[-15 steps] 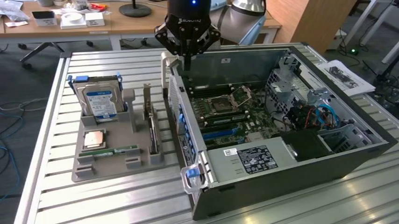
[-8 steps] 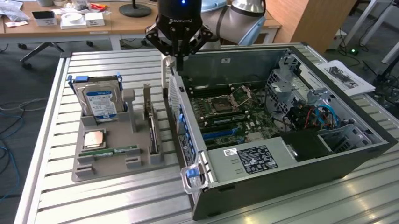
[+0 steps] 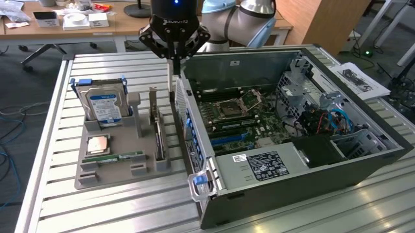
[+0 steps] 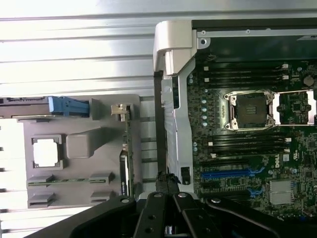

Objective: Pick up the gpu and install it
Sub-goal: 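Reach for the gpu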

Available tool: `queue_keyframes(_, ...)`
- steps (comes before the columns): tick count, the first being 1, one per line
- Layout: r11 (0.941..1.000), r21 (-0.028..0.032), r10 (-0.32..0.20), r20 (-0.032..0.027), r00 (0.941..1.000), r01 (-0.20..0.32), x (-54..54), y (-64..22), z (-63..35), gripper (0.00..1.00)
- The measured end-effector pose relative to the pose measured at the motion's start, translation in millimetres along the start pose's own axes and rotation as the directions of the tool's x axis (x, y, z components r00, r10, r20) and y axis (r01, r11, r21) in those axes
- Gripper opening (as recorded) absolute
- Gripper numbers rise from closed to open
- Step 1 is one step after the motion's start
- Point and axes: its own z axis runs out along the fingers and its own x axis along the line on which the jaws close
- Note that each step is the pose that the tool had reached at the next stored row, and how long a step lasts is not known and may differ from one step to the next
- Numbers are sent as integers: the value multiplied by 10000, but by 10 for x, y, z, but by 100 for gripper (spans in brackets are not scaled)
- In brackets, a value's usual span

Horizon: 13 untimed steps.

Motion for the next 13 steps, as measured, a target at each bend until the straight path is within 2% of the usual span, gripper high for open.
queue_keyframes(13,10000,0,14,9,10000,-14,249,-12,-8,11)
